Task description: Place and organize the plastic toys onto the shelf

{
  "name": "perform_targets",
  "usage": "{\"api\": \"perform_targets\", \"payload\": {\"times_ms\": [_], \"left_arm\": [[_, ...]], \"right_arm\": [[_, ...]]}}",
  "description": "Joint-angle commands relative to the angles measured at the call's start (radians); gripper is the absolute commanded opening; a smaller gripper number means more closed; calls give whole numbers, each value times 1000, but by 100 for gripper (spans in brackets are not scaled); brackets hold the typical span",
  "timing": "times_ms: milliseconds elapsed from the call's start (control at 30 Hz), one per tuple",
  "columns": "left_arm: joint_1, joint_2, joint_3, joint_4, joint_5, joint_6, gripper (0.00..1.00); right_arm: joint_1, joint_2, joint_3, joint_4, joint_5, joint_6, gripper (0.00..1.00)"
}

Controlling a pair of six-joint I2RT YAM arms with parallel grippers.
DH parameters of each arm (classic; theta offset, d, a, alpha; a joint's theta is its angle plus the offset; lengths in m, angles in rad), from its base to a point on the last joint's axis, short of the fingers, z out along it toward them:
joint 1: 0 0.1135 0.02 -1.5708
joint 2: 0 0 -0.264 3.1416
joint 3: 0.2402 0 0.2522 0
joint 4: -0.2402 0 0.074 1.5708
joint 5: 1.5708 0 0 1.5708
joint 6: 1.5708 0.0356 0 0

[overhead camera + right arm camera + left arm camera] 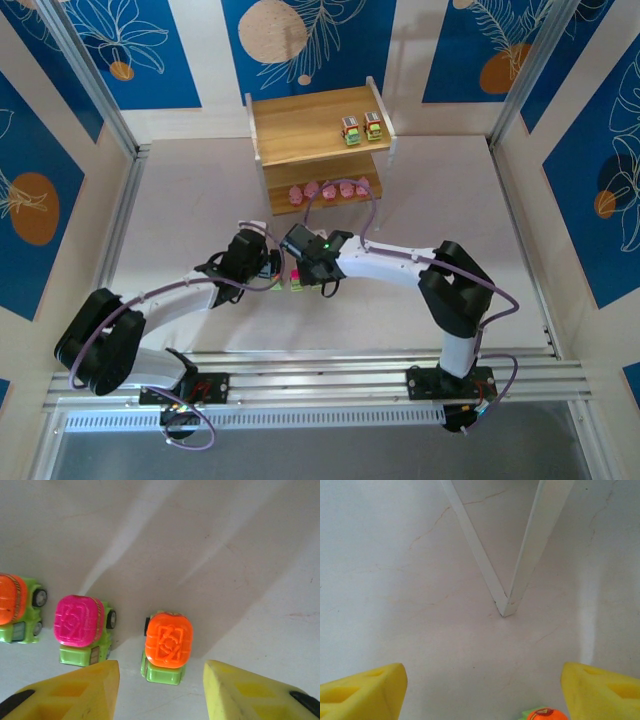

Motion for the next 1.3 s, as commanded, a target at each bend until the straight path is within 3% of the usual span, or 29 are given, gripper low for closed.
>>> {"api": "perform_targets", "payload": {"times_ms": [0, 1000, 1267], "left_arm": [[9, -26, -5, 1, 24, -10, 80], [15, -14, -1, 8, 49, -11, 80], [17, -13, -1, 9, 57, -11, 80]], "right_arm": [[12, 26, -19, 6, -25, 29, 48], [9, 93, -39, 38, -47, 37, 47], [8, 104, -28, 30, -30, 30, 43]]}}
